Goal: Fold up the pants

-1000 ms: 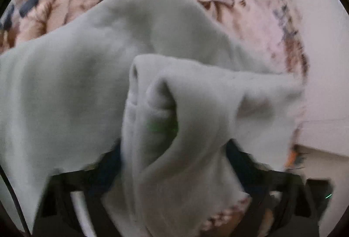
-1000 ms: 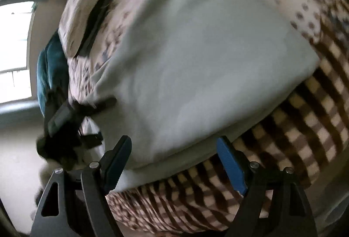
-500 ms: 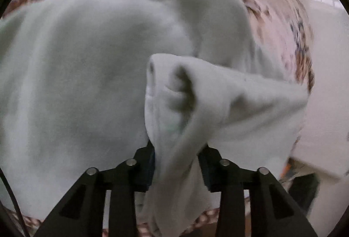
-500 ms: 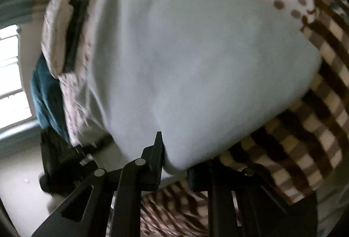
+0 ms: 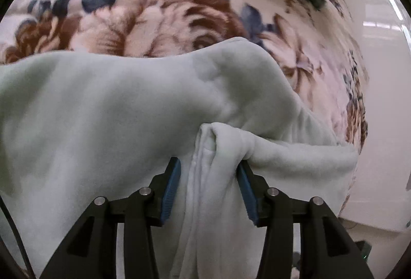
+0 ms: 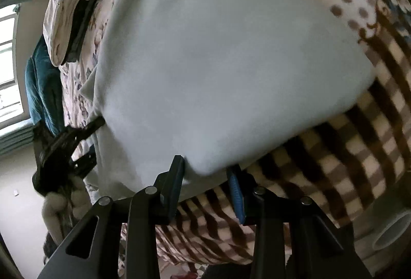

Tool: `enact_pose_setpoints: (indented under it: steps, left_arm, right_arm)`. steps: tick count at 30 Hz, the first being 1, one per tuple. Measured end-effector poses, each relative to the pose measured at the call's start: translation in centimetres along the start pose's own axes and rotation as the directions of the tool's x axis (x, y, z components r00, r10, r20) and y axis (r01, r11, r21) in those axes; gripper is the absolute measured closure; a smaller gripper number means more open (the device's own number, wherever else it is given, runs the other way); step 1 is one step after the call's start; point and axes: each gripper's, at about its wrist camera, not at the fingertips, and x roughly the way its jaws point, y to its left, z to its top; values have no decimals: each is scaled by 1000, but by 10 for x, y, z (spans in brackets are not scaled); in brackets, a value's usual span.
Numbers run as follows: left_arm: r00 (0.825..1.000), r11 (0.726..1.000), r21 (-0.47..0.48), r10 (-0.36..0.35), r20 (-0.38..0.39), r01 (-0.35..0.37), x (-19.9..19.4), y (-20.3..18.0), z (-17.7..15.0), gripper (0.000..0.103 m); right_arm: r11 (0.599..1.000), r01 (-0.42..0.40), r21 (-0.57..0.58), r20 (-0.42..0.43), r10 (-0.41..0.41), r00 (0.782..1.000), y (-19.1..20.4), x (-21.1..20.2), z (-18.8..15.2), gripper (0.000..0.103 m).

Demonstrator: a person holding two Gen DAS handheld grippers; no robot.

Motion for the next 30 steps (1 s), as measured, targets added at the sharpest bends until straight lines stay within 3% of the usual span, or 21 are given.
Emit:
enact_pose_setpoints:
  steps: [5,8,9,12,15,16,18,19,23,27,30]
  left_arm:
    - [1000,999,29,-19,-6,20,-26,-2,-11,59]
    - [997,999,30,19,70,-21,-66,7,-25,51]
    - [991,998,22,62,117,-65,-81,13,-30,44]
    - [972,991,-20,137,190,-136,-109,39,-39,41]
    - [955,979,-112,194,226,-172,-121,79,-44,41]
    - [956,976,-143,192,222,-163,-121,90,-47,40]
    - [957,970,-191,190,218,-149,-128,116,-51,41]
    - [956,965,-215,196,220,-149,-129,125,-52,41]
    - [952,951,-280,200,233,-131,-136,160,-58,41]
    - [959,944,-317,165,231,-86,-137,182,-66,41]
    - [961,945,-321,143,235,-63,-141,188,-72,41]
  right_arm:
    - [997,59,-41,-14,-60,998,13,-11,-4,66]
    - [985,109,-136,35,-105,994,46,-34,-6,66]
    - [976,111,-186,46,-104,994,63,-41,-4,66]
    - [933,96,-347,47,-85,995,128,-42,11,66]
    - [836,47,-547,12,-49,999,212,-7,45,66]
    - [810,7,-586,-36,-35,999,236,14,58,66]
    - [774,-55,-631,-164,-63,984,272,63,80,82]
    - [771,-63,-633,-204,-88,975,281,82,86,97]
    - [776,86,-625,-163,-237,958,293,146,117,102]
    - [824,121,-554,-165,-251,954,284,174,131,103]
    - [870,107,-482,-165,-210,964,282,179,142,103]
